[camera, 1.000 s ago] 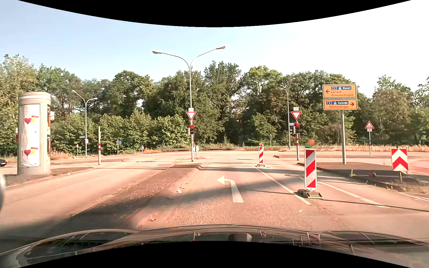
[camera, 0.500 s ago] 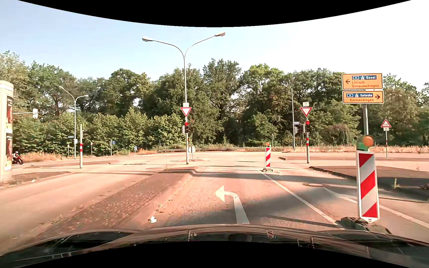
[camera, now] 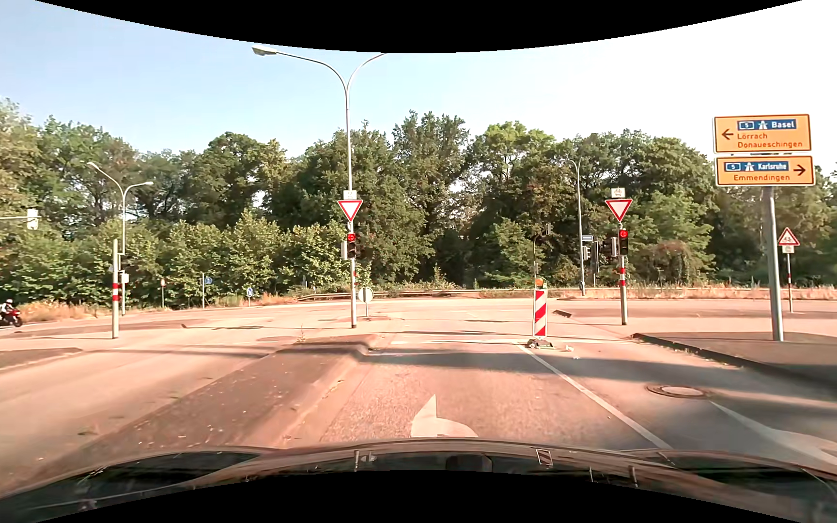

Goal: Follow the waypoints while adhering to traffic rules and regulations

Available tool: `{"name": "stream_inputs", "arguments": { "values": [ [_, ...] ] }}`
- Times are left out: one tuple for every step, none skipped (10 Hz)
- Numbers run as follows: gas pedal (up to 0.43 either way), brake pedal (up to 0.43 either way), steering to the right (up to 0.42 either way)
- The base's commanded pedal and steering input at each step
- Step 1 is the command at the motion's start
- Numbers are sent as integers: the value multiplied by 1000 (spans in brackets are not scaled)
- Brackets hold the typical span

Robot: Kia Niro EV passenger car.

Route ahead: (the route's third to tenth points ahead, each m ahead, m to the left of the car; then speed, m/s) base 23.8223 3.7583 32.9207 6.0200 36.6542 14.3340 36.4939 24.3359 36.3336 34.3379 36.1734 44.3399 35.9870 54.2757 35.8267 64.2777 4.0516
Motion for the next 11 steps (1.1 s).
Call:
{"name": "stream_inputs", "arguments": {
  "values": [
    [0, 201, 1],
    [0, 201, 0],
    [0, 201, 0],
    [0, 201, 0],
    [0, 201, 1],
    [0, 201, 0],
    [0, 201, 0],
    [0, 189, 0],
    [0, 183, 0],
    [0, 183, 0],
    [0, 183, 0]
  ]
}}
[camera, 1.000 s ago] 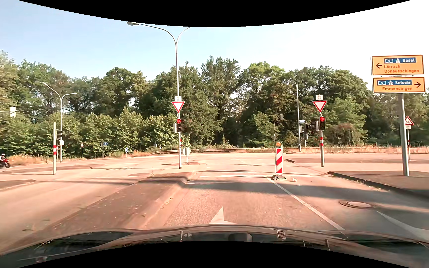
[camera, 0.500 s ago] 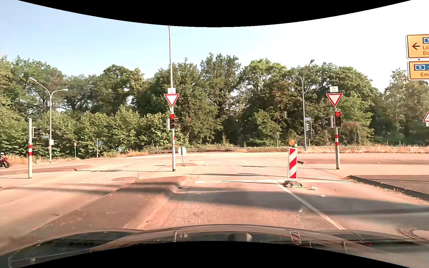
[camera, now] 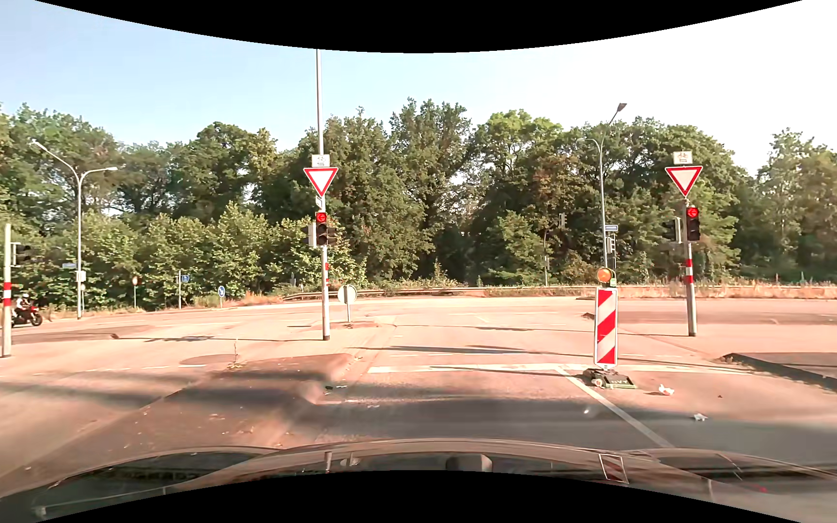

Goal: Follow the waypoints while adhering to traffic rules and regulations

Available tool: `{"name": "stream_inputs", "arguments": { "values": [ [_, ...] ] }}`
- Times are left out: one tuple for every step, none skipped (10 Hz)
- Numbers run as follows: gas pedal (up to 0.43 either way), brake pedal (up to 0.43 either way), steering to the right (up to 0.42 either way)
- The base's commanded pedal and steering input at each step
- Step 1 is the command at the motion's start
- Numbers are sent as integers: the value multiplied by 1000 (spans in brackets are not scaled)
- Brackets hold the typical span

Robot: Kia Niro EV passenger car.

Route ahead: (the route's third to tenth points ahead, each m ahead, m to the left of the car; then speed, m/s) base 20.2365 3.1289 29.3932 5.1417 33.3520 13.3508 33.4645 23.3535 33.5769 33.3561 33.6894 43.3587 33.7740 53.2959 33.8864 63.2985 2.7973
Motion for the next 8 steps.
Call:
{"name": "stream_inputs", "arguments": {
  "values": [
    [0, 183, 0],
    [0, 183, 0],
    [0, 177, 0],
    [0, 183, 0],
    [0, 183, 0],
    [0, 183, 0],
    [0, 183, 0],
    [0, 183, 0]
  ]
}}
